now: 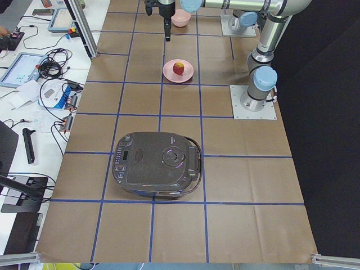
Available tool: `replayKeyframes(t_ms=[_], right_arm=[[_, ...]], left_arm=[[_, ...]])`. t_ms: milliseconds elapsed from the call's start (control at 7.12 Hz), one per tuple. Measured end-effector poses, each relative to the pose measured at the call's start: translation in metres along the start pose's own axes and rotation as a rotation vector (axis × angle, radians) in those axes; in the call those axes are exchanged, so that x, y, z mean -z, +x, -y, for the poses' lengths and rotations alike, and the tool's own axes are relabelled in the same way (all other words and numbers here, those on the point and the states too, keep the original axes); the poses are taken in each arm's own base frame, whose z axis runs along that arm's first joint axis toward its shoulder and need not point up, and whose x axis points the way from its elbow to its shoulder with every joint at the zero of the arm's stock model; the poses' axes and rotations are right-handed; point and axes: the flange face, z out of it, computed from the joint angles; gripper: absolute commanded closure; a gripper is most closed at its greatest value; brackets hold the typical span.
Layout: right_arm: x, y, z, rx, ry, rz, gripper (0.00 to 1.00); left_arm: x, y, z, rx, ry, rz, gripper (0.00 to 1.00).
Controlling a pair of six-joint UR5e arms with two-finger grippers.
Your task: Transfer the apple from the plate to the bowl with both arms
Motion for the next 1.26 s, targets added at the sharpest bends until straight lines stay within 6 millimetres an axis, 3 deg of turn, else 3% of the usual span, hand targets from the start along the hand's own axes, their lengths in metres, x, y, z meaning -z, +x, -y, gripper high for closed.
replayKeyframes(t_ms=[561,842,982,1263], right_arm=[[-0.001,0.0,0.0,0.001,-0.004,0.001,0.0],[-0.014,0.013,0.002,0.002,-0.034,-0.016,0.0],[-0.033,0.035,0.003,-0.012,-0.064,-0.051,0.0],[-0.086,0.103,0.003,-0.081,-0.133,-0.116,0.0]], left_arm=[[-0.005,0.002,0.004,-0.005,-0.004,0.001,0.0],[-0.017,0.007,0.007,-0.016,-0.021,0.002,0.0],[-0.025,0.012,0.005,-0.026,-0.034,0.003,0.0],[-0.049,0.02,0.005,-0.032,-0.059,-0.006,0.0]])
